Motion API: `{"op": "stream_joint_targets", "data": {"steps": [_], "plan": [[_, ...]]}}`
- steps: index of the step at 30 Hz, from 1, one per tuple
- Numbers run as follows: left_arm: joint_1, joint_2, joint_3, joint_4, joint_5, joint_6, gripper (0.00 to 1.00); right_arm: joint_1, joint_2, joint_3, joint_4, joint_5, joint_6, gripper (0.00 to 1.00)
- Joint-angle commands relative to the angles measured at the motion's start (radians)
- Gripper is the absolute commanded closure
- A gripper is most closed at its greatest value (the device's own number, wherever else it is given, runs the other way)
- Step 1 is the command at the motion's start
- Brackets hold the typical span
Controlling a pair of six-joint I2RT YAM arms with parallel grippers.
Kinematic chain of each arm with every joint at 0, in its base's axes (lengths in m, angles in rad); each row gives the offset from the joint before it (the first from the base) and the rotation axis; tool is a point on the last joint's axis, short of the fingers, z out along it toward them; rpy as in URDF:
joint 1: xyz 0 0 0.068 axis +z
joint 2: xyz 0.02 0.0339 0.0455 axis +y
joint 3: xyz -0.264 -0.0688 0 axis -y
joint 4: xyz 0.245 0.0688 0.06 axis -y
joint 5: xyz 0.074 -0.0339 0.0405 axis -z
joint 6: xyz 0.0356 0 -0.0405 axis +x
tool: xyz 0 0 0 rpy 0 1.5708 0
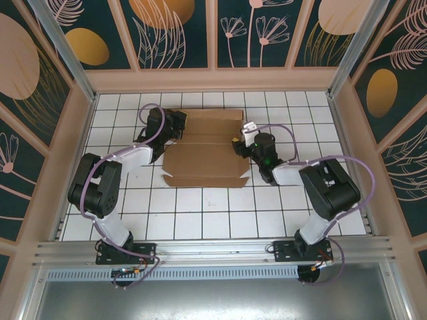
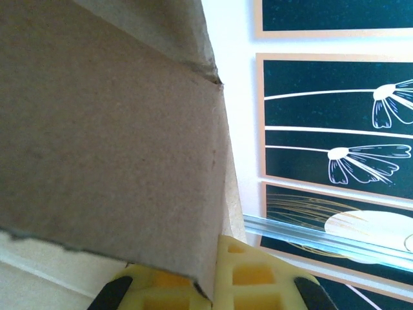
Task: Fold the paper box
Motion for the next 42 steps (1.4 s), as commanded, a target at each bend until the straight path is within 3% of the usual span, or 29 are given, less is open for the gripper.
{"op": "stream_joint_targets", "data": {"steps": [1,6,11,14,20,22,26,31,34,38,42], "plan": [[-0.007,0.025,0.004,-0.132,-0.008,-0.007,1.0,0.012,0.066,0.081,0.063,0.099,-0.021,0.41],[-0.007,0.029,0.006,-0.134,-0.004,-0.013,1.0,0.019,0.141,0.153,0.051,0.124,-0.01,0.53],[-0.007,0.032,0.008,-0.129,0.005,-0.018,1.0,0.024,0.177,0.19,0.06,0.145,0.002,0.82],[-0.006,0.035,0.006,-0.108,0.025,-0.021,0.97,0.033,0.185,0.192,0.074,0.205,0.002,0.86],[0.004,-0.027,-0.017,-0.116,0.088,0.075,0.41,0.036,0.147,0.149,0.082,0.243,0.011,0.88],[0.012,-0.099,-0.026,-0.167,0.1,0.136,0.27,0.03,0.133,0.143,0.057,0.232,0.028,0.89],[0.024,-0.229,-0.105,-0.285,0.114,0.286,0.12,0.022,0.115,0.119,0.041,0.221,0.056,0.91],[0.057,-0.43,-0.208,-0.401,0.122,0.47,0.11,0.009,0.093,0.091,0.036,0.225,0.064,0.92],[0.083,-0.521,-0.168,-0.478,0.138,0.57,0.18,0.002,0.086,0.09,0.018,0.214,0.072,0.92],[0.106,-0.481,0.034,-0.682,0.107,0.724,0.21,0.0,0.082,0.09,0.014,0.203,0.069,0.92],[0.127,-0.38,0.106,-0.656,0.188,0.742,0.27,-0.001,0.083,0.087,0.013,0.194,0.076,0.91]]}}
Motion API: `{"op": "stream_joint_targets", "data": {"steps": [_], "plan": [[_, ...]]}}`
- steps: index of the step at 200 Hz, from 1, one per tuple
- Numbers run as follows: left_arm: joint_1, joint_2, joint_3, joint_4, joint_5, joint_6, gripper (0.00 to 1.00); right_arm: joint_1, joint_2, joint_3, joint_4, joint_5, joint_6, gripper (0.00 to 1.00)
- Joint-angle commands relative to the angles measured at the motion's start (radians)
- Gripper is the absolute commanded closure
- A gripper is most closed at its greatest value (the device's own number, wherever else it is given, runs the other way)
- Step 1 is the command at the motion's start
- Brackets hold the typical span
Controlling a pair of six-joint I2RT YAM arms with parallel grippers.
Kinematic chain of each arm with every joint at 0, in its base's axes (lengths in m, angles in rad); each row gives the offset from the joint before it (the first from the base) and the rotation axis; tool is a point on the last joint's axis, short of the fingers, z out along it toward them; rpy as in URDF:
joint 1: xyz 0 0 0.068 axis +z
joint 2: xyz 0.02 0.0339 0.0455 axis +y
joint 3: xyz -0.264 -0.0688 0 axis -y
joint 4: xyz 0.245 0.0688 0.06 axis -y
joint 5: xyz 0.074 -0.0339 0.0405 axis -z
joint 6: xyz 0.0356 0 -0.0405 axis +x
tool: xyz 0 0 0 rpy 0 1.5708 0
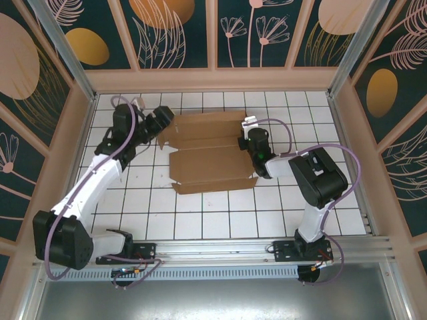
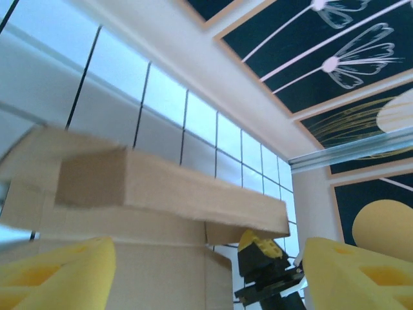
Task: Fold the paper box
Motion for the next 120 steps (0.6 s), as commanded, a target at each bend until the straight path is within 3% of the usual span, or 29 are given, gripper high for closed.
{"op": "stream_joint_targets", "data": {"steps": [1,42,96,120], "plan": [[0.014,0.103,0.046,-0.053,0.084,0.085,0.29,-0.005,-0.029,-0.013,-0.005,-0.017,0.019,0.91],[0.013,0.245,0.098,-0.038,0.11,0.087,0.28,-0.005,-0.028,0.003,-0.03,-0.031,0.026,0.91],[0.018,0.328,0.117,-0.01,0.054,0.109,0.23,0.0,-0.036,0.007,-0.049,-0.051,0.03,0.9],[0.02,0.345,0.083,0.087,0.107,0.082,0.26,0.001,-0.034,0.013,-0.059,-0.069,0.033,0.9]]}}
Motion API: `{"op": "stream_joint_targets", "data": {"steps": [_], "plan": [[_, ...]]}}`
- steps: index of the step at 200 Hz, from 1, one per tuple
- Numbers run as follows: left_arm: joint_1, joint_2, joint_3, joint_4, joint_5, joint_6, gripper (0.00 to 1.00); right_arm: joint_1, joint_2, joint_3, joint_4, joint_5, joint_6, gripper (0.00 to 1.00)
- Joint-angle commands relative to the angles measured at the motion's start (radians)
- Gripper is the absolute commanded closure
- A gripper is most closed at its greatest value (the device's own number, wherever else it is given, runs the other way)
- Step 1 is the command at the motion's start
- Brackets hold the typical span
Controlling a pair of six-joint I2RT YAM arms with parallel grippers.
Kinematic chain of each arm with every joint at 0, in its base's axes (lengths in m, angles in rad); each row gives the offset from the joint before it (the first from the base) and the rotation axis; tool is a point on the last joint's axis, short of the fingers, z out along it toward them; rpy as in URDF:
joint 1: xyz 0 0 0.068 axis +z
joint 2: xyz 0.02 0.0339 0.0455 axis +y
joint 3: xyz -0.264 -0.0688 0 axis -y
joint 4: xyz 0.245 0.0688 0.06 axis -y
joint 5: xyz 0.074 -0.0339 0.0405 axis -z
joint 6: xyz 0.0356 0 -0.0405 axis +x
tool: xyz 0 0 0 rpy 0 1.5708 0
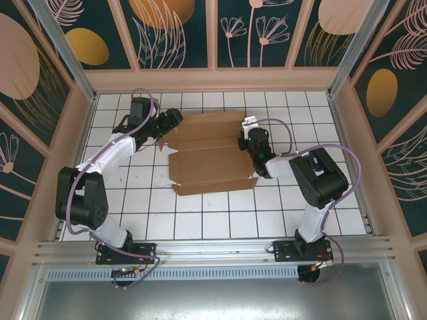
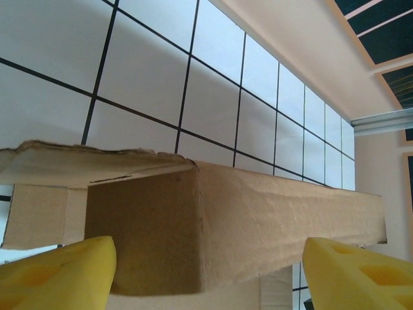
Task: Fold the paper box
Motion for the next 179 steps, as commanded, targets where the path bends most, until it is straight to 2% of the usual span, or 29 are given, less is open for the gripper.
{"op": "stream_joint_targets", "data": {"steps": [1,20,40,62,75,97,112,123,138,149,161,179], "plan": [[0.009,0.026,-0.004,0.101,0.037,0.002,0.26,0.003,-0.029,0.013,-0.043,-0.037,0.019,0.9],[0.009,0.034,-0.035,0.18,0.081,-0.024,0.27,0.004,-0.02,0.025,-0.057,-0.051,0.021,0.9],[0.009,0.045,-0.06,0.27,0.117,-0.054,0.34,0.004,-0.016,0.036,-0.064,-0.069,0.035,0.91],[0.009,0.058,-0.089,0.374,0.146,-0.103,0.51,0.002,-0.013,0.046,-0.074,-0.09,0.05,0.92],[0.01,0.062,-0.103,0.415,0.14,-0.121,0.64,-0.003,-0.009,0.063,-0.106,-0.105,0.059,0.93],[0.01,0.07,-0.116,0.471,0.132,-0.147,0.75,-0.015,-0.007,0.091,-0.168,-0.106,0.092,0.94],[0.01,0.06,-0.121,0.478,0.123,-0.154,0.73,-0.027,-0.014,0.102,-0.201,-0.12,0.11,0.95],[0.01,0.031,-0.139,0.472,0.1,-0.153,0.67,-0.035,-0.021,0.108,-0.221,-0.128,0.124,0.95],[0.01,-0.022,-0.145,0.414,0.06,-0.116,0.42,-0.051,-0.032,0.126,-0.261,-0.123,0.143,0.96],[0.01,-0.067,-0.151,0.358,0.017,-0.086,0.31,-0.065,-0.046,0.131,-0.282,-0.124,0.156,0.96],[0.01,-0.128,-0.164,0.301,-0.044,-0.042,0.27,-0.076,-0.056,0.141,-0.318,-0.126,0.165,0.96],[0.011,-0.24,-0.227,0.276,-0.129,0.028,0.3,-0.082,-0.052,0.171,-0.39,-0.111,0.161,0.96]]}}
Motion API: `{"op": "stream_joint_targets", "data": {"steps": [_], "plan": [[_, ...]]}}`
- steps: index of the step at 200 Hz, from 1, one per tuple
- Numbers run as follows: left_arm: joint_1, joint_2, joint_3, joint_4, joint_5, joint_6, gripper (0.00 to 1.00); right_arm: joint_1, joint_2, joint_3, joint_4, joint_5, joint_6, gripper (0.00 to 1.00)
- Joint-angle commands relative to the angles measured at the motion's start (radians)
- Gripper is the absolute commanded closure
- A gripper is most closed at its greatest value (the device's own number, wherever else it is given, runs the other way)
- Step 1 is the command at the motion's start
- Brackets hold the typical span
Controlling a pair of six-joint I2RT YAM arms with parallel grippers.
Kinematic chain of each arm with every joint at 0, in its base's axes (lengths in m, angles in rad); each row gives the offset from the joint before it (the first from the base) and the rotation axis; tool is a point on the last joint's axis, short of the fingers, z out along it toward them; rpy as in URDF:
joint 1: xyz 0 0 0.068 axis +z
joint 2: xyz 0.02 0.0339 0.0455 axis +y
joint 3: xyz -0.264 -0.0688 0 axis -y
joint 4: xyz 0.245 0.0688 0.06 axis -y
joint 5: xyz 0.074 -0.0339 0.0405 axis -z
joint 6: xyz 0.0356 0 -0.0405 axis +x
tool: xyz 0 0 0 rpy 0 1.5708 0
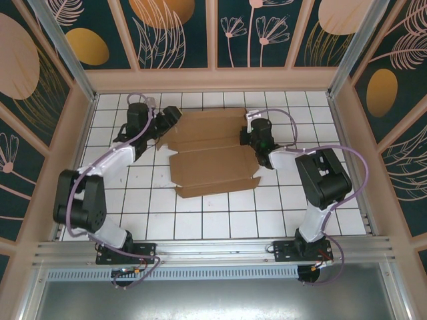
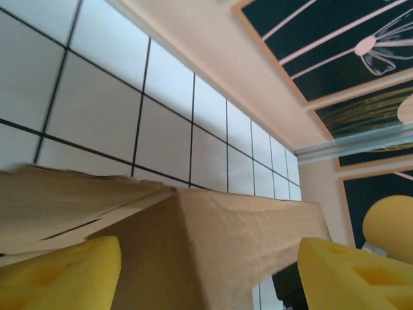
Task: Fold the paper box
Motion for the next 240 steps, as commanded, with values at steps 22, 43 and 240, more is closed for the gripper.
{"op": "stream_joint_targets", "data": {"steps": [22,43,240], "plan": [[-0.014,-0.238,-0.109,-0.087,-0.153,0.178,0.47,-0.031,-0.013,0.081,-0.204,0.015,0.087,0.97],[-0.085,-0.261,-0.128,-0.194,-0.242,0.243,0.55,-0.037,0.011,0.13,-0.274,-0.009,0.128,0.97],[-0.031,0.187,0.042,-0.128,-0.298,0.223,0.48,-0.019,0.069,0.263,-0.474,-0.107,0.148,0.93]]}}
